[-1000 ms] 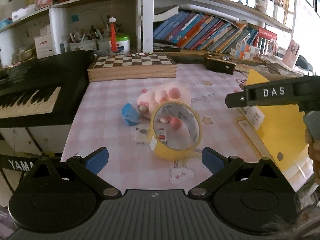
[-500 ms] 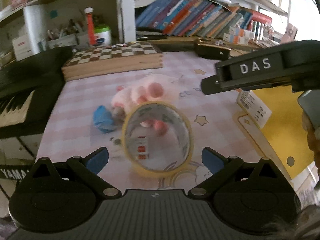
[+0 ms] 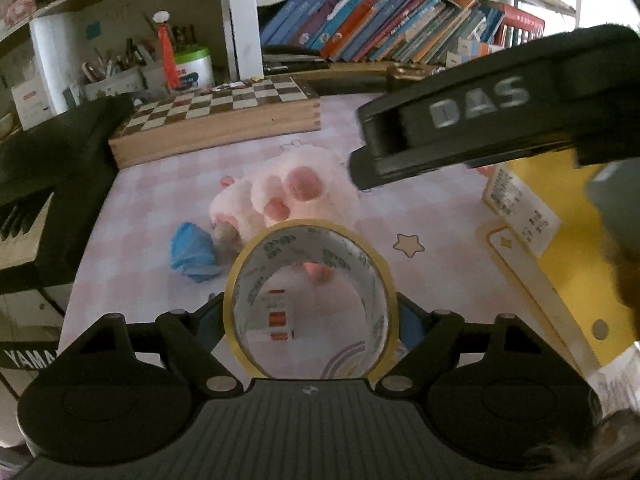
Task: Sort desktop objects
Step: 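Grasp the yellow tape roll with the left tool while the right tool grasps the pink plush pig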
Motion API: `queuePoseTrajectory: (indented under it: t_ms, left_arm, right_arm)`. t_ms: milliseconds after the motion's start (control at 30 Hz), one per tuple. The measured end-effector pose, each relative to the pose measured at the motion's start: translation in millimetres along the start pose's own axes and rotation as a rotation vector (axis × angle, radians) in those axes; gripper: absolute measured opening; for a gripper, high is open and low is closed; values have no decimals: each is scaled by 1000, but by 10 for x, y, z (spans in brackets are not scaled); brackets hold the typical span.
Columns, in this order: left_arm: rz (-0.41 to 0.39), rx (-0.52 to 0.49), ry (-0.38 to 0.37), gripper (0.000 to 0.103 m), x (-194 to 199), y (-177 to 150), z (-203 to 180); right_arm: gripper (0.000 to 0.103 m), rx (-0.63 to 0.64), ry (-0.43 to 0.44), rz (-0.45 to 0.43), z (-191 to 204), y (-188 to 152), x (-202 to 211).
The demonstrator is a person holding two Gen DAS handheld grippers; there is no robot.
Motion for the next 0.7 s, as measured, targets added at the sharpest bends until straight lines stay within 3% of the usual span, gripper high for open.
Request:
queuePoseTrajectory:
  t_ms: [233,400,567,667,700]
  left_arm:
    - [2,92,58,81,303,-1,282]
    - [33,164,127,81,358,-74,498]
    - [18,174,149,81,412,-45,575]
    - [16,178,148,81,417,-35,593]
    - [15,180,146,81,422,-34,596]
  right_arm:
    - [95,32,72,70,160,8,-332]
    - [99,182,116,120,353,-14,-685]
    - [99,224,158,167,407,-69,-972]
    - [95,245,214,176,447,-112,-1050]
    - [86,252,227,175,454,-123,-1059]
Point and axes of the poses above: each gripper's, at about its wrist camera, not at the fingertips, and x roughly against the way its jaws point, z to its left, y to its top, the point moved 2 cm from there along -x, roughly the way its jaws point, and after that the axes turned 13 degrees about -z, right-handed, at the moved point
